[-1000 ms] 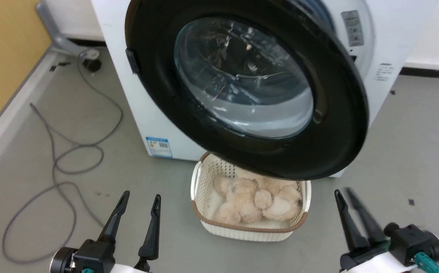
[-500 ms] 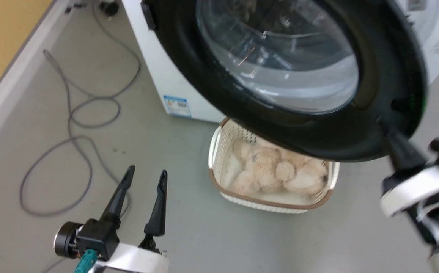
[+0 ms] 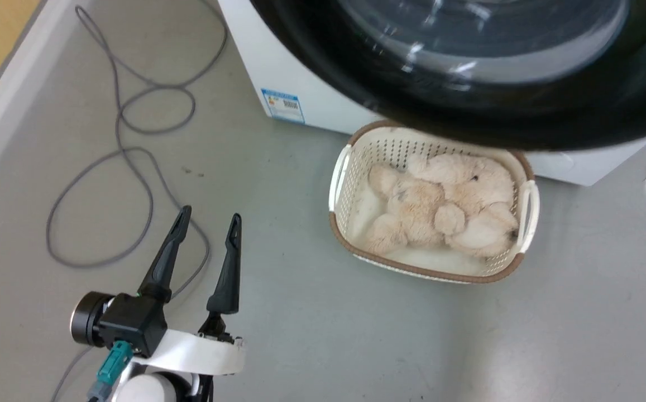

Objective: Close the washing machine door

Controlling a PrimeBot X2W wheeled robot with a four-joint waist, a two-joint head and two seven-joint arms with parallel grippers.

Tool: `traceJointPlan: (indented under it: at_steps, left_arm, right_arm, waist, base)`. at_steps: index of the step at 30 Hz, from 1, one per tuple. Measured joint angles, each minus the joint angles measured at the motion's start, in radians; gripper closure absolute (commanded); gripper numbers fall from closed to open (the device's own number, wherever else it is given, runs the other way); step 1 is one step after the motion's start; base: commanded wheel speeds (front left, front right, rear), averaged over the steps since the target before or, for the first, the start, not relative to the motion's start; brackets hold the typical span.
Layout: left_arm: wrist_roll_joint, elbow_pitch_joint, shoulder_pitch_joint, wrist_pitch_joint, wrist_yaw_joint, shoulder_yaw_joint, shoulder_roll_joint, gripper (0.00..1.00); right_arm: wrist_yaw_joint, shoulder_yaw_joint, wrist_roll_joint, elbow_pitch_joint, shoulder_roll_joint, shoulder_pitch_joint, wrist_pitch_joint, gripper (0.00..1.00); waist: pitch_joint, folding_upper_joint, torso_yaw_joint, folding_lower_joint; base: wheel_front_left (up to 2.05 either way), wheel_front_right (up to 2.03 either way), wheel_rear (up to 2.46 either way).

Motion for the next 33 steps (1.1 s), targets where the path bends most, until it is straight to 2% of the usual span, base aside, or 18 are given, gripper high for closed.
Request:
traceJointPlan:
  at_steps: [9,15,20,25,29,33]
  left_arm:
    - [0.008,0.002,-0.031,0.0,-0.012,-0.001,-0.014,0.0]
    - [0.008,0.007,-0.033,0.0,-0.014,0.004,-0.018,0.0]
    - [0.008,0.021,-0.033,0.0,-0.017,0.008,-0.019,0.0]
    - [0.008,0.038,-0.028,0.0,-0.018,0.016,-0.02,0.0]
    - [0.008,0.055,-0.006,0.0,-0.018,0.025,-0.021,0.0]
    - [0.011,0.071,0.022,0.0,-0.016,0.038,-0.021,0.0]
  right_arm:
    - [0.003,-0.015,0.058,0.17,-0.05,-0.207,0.049,1.0]
    - [0.009,0.018,0.059,0.235,-0.051,-0.246,0.04,1.0]
    - [0.009,0.034,0.077,0.271,-0.05,-0.246,-0.012,1.0]
    - [-0.001,0.077,0.105,0.256,-0.048,-0.182,-0.095,1.0]
    - [-0.001,0.125,0.119,0.184,-0.036,-0.043,-0.175,1.0]
    - [-0.001,0.113,0.11,0.1,-0.009,0.097,-0.22,1.0]
  waist:
    - [0.047,0.0,0.025,-0.0001]
    - [0.046,0.0,0.026,0.0]
    - [0.018,0.0,0.02,0.0]
    - [-0.035,0.0,0.003,-0.0001]
    - [-0.093,0.0,-0.017,-0.0001]
    - [-0.15,0.0,-0.045,-0.0002]
  base:
    - [0.0,0.0,0.0]
    - [0.0,0.0,0.0]
    - [0.0,0.0,0.0]
    - [0.0,0.0,0.0]
    - [0.0,0.0,0.0]
    - [0.0,0.0,0.0]
